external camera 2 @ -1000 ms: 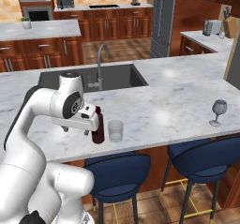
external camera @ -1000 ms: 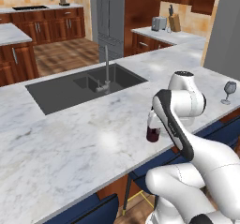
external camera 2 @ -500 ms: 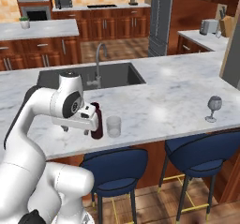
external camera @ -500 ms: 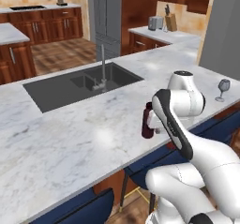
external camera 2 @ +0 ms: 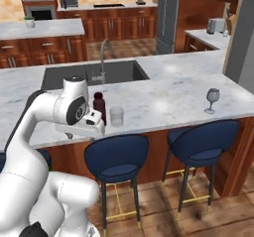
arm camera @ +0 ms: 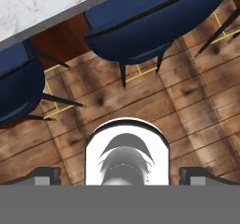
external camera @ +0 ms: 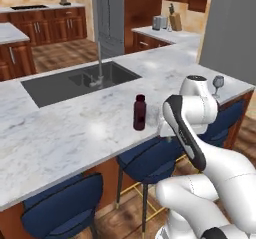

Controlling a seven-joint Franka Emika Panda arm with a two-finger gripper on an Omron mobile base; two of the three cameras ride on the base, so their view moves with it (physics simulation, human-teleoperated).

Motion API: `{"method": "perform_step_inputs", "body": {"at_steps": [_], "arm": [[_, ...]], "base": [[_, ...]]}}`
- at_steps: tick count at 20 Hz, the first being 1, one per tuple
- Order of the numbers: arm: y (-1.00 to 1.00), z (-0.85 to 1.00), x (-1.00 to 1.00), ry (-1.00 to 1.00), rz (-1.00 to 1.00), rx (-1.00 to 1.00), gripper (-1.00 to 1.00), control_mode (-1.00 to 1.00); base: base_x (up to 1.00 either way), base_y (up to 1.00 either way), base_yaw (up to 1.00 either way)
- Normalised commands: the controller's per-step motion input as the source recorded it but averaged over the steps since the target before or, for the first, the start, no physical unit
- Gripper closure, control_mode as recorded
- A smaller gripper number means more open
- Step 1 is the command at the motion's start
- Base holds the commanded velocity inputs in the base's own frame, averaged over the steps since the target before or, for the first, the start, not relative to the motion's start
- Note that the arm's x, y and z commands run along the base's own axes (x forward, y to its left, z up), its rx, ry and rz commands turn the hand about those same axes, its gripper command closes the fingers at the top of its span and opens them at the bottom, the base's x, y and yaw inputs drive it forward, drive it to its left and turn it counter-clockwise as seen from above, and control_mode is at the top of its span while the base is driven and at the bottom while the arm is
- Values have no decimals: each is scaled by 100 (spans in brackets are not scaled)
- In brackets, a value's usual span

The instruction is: There is a wine glass and glass cup on the dining counter. Place the wine bottle next to the wine glass and the juice bottle next to the glass cup.

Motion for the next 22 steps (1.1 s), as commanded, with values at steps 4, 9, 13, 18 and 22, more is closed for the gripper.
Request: {"method": "perform_step_inputs", "body": {"at_steps": [4, 9, 13, 18, 22], "arm": [[0, 0, 0, 0, 0, 0, -100, 100], [0, 0, 0, 0, 0, 0, -100, 100], [0, 0, 0, 0, 0, 0, -100, 100], [0, 0, 0, 0, 0, 0, -100, 100], [0, 0, 0, 0, 0, 0, -100, 100]], "base": [[-59, -1, 60], [-20, 0, 98], [-15, 4, 100], [-14, 12, 95], [7, 50, 48]]}}
